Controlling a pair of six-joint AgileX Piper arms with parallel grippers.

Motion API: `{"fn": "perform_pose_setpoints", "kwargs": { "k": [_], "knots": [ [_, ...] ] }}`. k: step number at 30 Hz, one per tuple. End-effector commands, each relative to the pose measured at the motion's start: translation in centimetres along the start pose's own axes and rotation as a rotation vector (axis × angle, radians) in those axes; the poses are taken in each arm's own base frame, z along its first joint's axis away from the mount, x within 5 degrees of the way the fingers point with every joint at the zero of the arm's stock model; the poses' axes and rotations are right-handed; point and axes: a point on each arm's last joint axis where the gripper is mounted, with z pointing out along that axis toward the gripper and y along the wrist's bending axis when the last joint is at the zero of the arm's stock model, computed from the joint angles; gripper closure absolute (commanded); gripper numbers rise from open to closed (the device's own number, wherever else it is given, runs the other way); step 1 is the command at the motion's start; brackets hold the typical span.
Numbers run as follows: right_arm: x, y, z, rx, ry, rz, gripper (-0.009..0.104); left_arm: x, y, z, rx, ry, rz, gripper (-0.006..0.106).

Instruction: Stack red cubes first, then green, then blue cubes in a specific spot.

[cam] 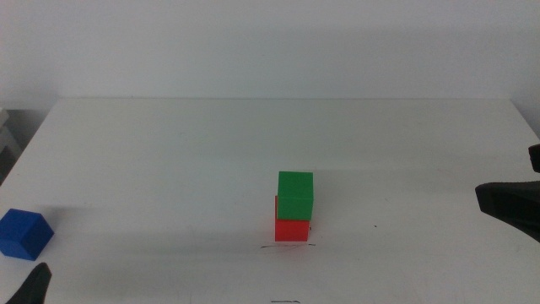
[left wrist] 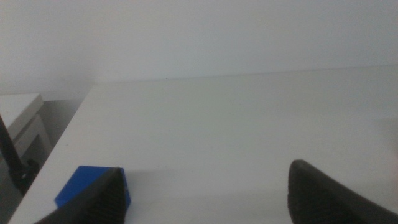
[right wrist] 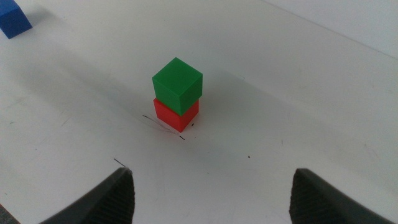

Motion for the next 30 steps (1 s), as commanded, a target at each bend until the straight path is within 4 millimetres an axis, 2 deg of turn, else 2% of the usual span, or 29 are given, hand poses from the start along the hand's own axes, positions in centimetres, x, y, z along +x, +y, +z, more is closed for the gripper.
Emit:
{"fn": "perform_pose_setpoints", "kwargs": {
  "k": [1, 6, 13, 14, 18, 24, 30],
  "knots": [
    [-1.1, -0.2, -0.6, 0.019, -0.086, -0.005, 0.032, -0.8, 0.1, -0.2, -0.019, -0.101, -0.007, 0.014],
    [-1.1, -0.2, -0.6, 0.019, -0.086, -0.005, 0.032, -0.8, 0.6, -0.3, -0.101, -0.103, -0.012, 0.015],
    [-1.1, -0.2, -0.6, 0.019, -0.086, -0.005, 0.032, -0.8, 0.6, -0.3, -0.11, -0.102, -0.013, 0.015],
    [-1.1, -0.2, -0.6, 0.019, -0.086, -0.005, 0.032, -2.8, 0.6, -0.3, -0.109, -0.096, -0.014, 0.015],
    [-1.1, -0.2, -0.6, 0.019, -0.086, -0.005, 0.032, -6.4, 0.7, 0.1, -0.107, -0.018, -0.018, 0.015],
    [-1.1, -0.2, -0.6, 0.019, -0.086, -0.005, 0.032, -12.3, 0.9, 1.6, -0.101, 0.314, -0.027, 0.015],
    [-1.1, -0.2, -0.6, 0.019, -0.086, -0.005, 0.032, -16.7, 1.2, 2.1, -0.114, 0.612, -0.019, 0.015]
  ]
}}
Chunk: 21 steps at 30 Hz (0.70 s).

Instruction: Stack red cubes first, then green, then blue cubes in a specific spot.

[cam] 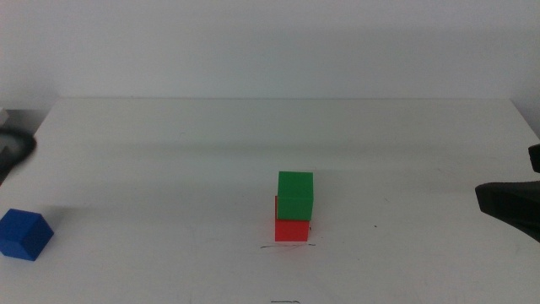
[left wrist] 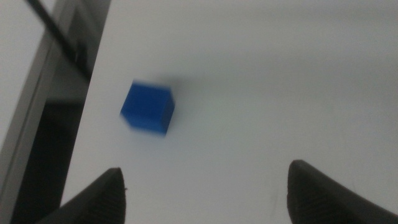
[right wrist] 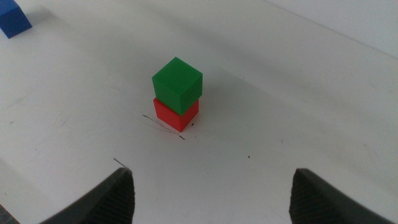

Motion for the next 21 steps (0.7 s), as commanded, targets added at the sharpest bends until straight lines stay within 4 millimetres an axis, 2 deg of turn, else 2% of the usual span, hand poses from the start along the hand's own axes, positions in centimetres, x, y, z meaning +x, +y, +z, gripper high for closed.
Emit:
{"fn": "perform_pose_setpoints", "kwargs": {
  "k": [1, 6, 10, 14, 21],
  "knots": [
    [-1.1, -0.2, -0.6, 0.019, -0.087, -0.005, 0.032, -2.2, 0.1, -1.1, -0.01, 0.051, 0.007, 0.015],
    [-1.1, -0.2, -0.6, 0.019, -0.087, -0.005, 0.032, -4.2, 0.2, -2.3, -0.011, 0.186, 0.01, 0.012],
    [-1.1, -0.2, -0.6, 0.019, -0.087, -0.005, 0.032, -5.3, 0.4, -2.0, -0.026, 0.248, 0.058, 0.01],
    [-1.1, -0.2, -0.6, 0.019, -0.087, -0.005, 0.032, -5.8, 0.4, -0.8, -0.024, 0.292, 0.072, 0.01],
    [-1.1, -0.2, -0.6, 0.019, -0.087, -0.005, 0.032, -6.5, 0.3, 2.5, -0.011, 0.409, 0.071, 0.01]
  ]
}}
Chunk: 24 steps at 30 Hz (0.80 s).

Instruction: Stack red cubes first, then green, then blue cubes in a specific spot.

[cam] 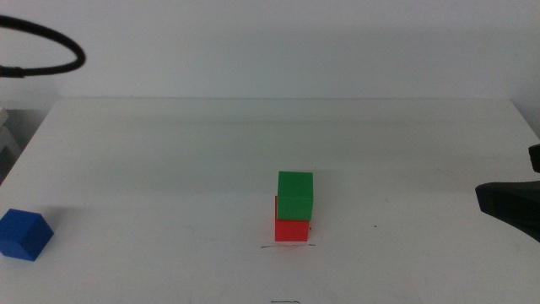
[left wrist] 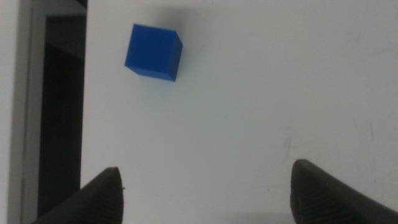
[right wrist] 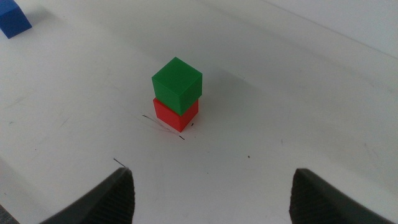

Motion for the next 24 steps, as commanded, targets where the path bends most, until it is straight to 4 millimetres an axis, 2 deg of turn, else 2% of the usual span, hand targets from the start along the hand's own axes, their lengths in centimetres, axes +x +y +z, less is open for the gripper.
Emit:
{"fn": "perform_pose_setpoints", "kwargs": {
  "k": [1, 10, 14, 17, 24],
  "knots": [
    [-1.1, -0.2, -0.6, 0.019, -0.087, -0.005, 0.032, -0.4, 0.0, 0.1, 0.008, 0.056, 0.001, 0.01],
    [-1.1, -0.2, -0.6, 0.019, -0.088, -0.005, 0.032, -2.7, 0.0, 3.2, 0.022, 0.141, 0.125, 0.01],
    [-1.1, -0.2, -0.6, 0.019, -0.088, -0.005, 0.032, -4.2, 0.3, 3.8, 0.021, 0.158, 0.169, 0.01],
    [-1.1, -0.2, -0.6, 0.019, -0.088, -0.005, 0.032, -5.0, 1.3, 4.5, 0.015, 0.18, 0.168, 0.01],
    [-1.1, -0.2, -0.6, 0.019, -0.088, -0.005, 0.032, -5.7, 4.0, 8.0, 0.096, 0.235, 0.188, 0.01]
  ]
}}
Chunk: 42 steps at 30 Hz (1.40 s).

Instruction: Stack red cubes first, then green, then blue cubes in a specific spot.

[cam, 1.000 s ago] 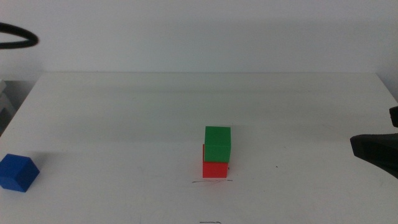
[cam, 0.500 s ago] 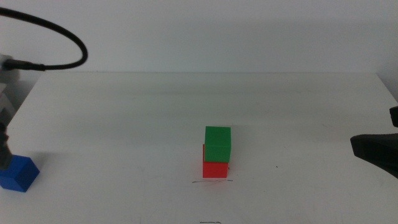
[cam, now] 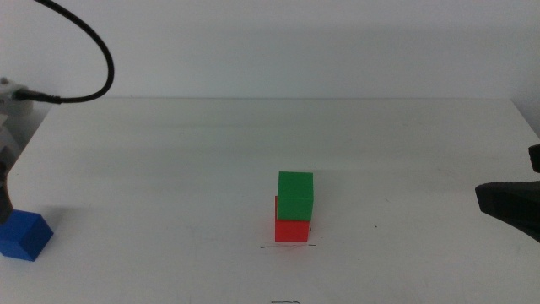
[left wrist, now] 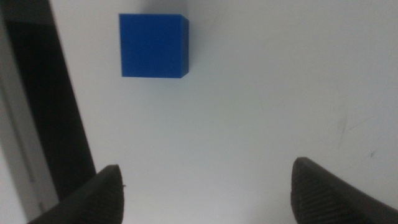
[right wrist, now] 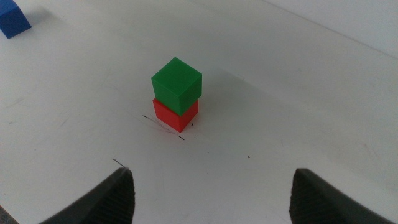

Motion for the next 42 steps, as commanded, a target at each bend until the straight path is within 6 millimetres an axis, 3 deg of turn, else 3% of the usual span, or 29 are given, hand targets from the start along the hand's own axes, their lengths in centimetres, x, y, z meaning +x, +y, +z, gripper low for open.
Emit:
{"fn": "perform_pose_setpoints", "kwargs": {
  "k": [1, 8, 24, 31, 42],
  "knots": [
    [-1.1, -0.2, -0.6, 0.019, -0.088, -0.005, 0.032, -0.3, 0.7, -0.6, 0.032, -0.037, 0.002, 0.01],
    [-1.1, -0.2, -0.6, 0.019, -0.088, -0.005, 0.032, -1.2, 2.8, 1.5, 0.016, -0.045, -0.068, 0.01],
    [-1.1, -0.2, -0.6, 0.019, -0.088, -0.005, 0.032, -3.9, 4.9, 8.4, 0.04, 0.024, 0.025, 0.01],
    [-1.1, -0.2, -0.6, 0.019, -0.089, -0.005, 0.032, -5.8, 5.9, 8.9, 0.057, 0.024, 0.025, 0.01],
    [-1.1, -0.2, -0.6, 0.019, -0.089, -0.005, 0.032, -6.2, 6.0, 10.7, 0.099, 0.066, 0.022, 0.01]
  ]
}}
